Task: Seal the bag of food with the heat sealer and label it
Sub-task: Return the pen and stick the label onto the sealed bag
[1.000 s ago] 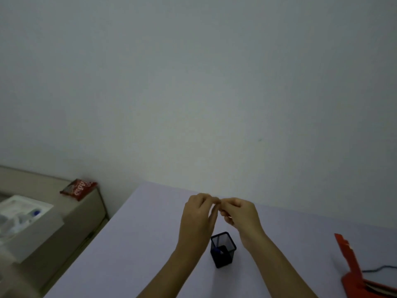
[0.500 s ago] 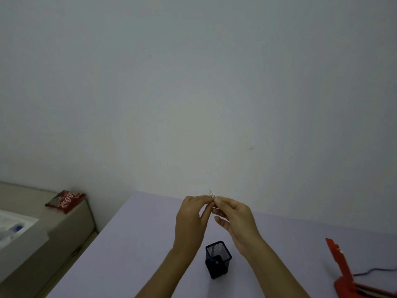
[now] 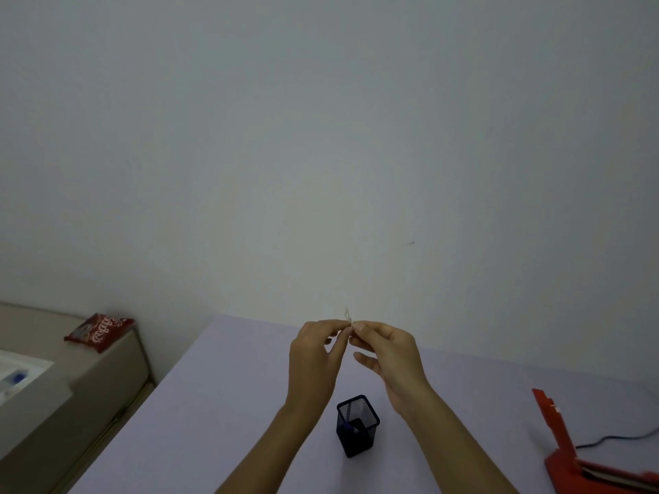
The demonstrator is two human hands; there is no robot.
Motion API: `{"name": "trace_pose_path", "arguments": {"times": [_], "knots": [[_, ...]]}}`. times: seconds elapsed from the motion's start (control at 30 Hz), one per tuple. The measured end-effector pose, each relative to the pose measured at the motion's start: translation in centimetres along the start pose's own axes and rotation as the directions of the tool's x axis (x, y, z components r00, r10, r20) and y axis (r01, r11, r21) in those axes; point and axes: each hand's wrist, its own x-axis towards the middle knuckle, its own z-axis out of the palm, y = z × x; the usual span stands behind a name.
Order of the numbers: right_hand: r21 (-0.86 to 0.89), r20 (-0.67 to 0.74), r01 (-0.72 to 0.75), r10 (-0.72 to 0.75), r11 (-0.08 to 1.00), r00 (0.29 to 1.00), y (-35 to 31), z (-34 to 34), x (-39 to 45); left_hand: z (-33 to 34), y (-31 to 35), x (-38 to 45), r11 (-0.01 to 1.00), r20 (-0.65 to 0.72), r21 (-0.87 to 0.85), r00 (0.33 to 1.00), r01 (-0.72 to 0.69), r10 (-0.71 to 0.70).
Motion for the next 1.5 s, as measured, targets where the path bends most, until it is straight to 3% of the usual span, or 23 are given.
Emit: {"name": "trace_pose_path", "arguments": {"times": [0.63,1.17,1.5], "knots": [[-0.044,-0.011,0.047,-0.048,0.998,0.999,0.2,0.0,0.4,-0.1,-0.6,0.4,0.998,0.036,0.047,0.998,-0.044,0.043],[-0.353,-0.034,0.227,-0.255,0.908,0.966,0.2,0.2,0.3,-0.6,0.8,0.7,0.998,0.036,-0.015,0.998,0.053,-0.052],[-0.374,-0.039,0.134,-0.160,0.918,0.986,1.6,-0.1,0.7,-0.6,-0.9,0.4,0.992,0.074,0.044,0.990,0.115,-0.118]]}}
